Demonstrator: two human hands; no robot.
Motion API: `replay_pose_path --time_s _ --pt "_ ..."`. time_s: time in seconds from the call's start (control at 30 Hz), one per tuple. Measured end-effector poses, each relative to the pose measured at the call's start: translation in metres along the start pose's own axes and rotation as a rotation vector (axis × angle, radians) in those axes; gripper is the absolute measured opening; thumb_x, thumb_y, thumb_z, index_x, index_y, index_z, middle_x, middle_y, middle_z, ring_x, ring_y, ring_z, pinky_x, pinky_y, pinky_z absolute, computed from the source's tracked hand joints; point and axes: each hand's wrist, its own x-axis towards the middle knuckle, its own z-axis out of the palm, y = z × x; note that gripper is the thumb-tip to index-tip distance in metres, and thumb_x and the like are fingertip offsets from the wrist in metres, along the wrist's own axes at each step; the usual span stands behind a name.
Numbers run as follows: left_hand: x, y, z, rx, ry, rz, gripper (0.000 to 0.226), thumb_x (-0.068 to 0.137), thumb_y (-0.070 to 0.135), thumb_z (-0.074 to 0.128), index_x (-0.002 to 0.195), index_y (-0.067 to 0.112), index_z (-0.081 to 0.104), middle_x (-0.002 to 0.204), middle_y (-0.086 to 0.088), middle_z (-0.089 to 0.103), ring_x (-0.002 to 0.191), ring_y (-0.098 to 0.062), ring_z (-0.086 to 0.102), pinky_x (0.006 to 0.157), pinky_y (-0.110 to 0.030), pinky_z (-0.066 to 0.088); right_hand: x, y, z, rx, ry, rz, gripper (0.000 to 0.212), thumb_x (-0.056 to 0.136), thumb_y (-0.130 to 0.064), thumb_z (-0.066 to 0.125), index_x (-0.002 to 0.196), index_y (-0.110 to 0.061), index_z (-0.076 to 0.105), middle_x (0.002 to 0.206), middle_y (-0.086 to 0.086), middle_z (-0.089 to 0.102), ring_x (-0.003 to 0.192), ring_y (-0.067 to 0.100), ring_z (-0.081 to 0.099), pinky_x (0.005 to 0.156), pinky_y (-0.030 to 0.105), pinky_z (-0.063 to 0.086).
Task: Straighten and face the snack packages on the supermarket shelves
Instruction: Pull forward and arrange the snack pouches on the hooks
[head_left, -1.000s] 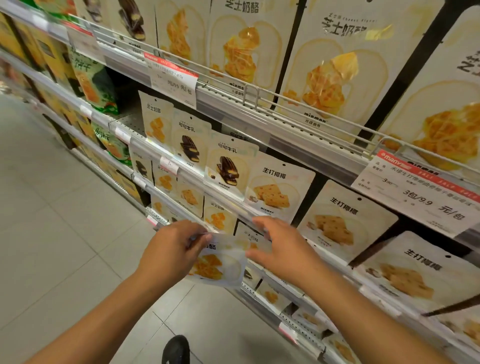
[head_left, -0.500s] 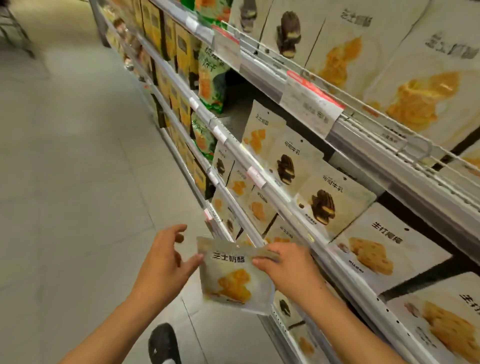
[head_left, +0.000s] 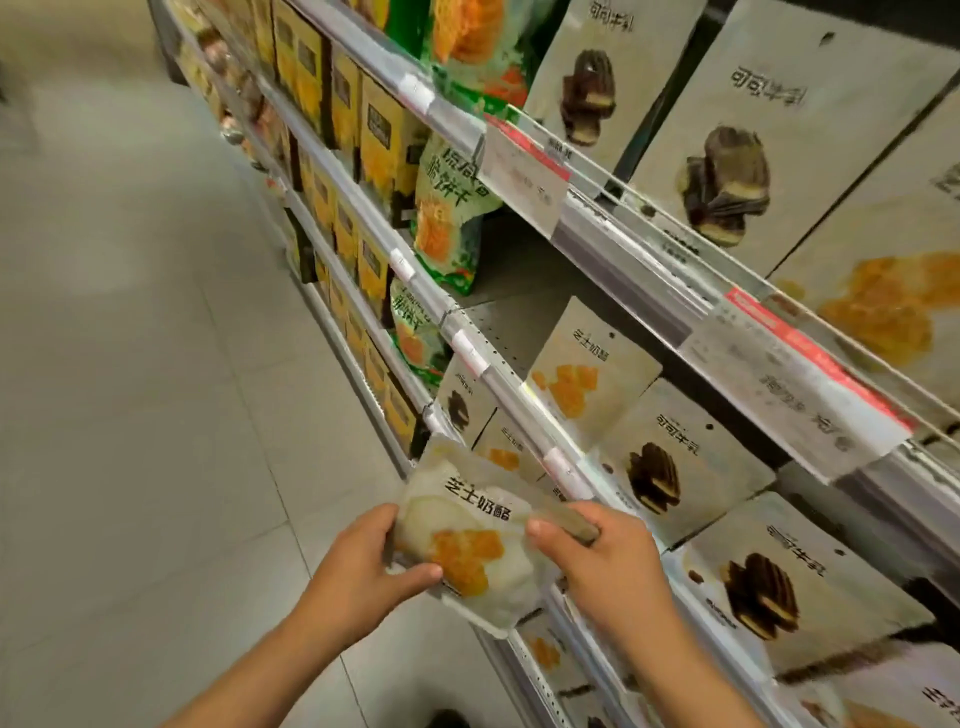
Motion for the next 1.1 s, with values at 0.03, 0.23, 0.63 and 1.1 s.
replay_pose_path --time_s 0.03,0.23,0.63,1.1 --pt "0.016 0.001 -0.002 0.006 -0.01 0.013 0.037 0.068 0.05 0.08 0.092 0.042 0.053 0.091 0.019 0.059 0.09 0.004 0.053 0.064 -0.011 0.039 0.015 -0.002 -0.001 0.022 0.013 0.004 0.01 0.08 -0.032 0.076 0.071 -0.036 0.072 0.063 -0.008 0.069 0.055 0.007 0.063 0.052 0.019 0.046" --pt "0.118 0.013 -0.015 -0.022 0.042 -0.026 0.035 0.061 0.045 0.085 0.086 0.038 0.061 0.087 0.011 0.063 0.081 -0.004 0.058 0.065 -0.019 0.044 0.117 -0.01 -0.011 0.049 0.011 -0.022 0.024 0.08 -0.037 0.074 0.073 -0.014 0.072 0.06 0.006 0.065 0.049 0.014 0.054 0.052 0.024 0.041" --pt "0.329 0.047 -0.053 0.096 0.062 0.192 0.03 0.067 0.041 0.085 0.08 0.036 0.058 0.082 0.013 0.06 0.08 -0.008 0.056 0.064 -0.02 0.042 0.246 -0.066 0.0 -0.462 0.19 -0.369 0.014 0.084 -0.014 0.069 0.088 -0.026 0.073 0.085 -0.022 0.063 0.084 -0.001 0.056 0.074 0.0 0.036" --pt "0.459 0.042 -0.039 0.276 -0.357 0.379 0.033 0.084 0.038 0.073 0.107 0.015 0.067 0.1 -0.003 0.07 0.084 -0.018 0.06 0.07 -0.028 0.045 0.333 -0.106 0.032 -0.578 -0.148 0.677 0.04 0.106 -0.019 0.024 0.144 -0.013 0.036 0.139 0.012 0.049 0.124 0.029 0.051 0.087 0.028 0.038"
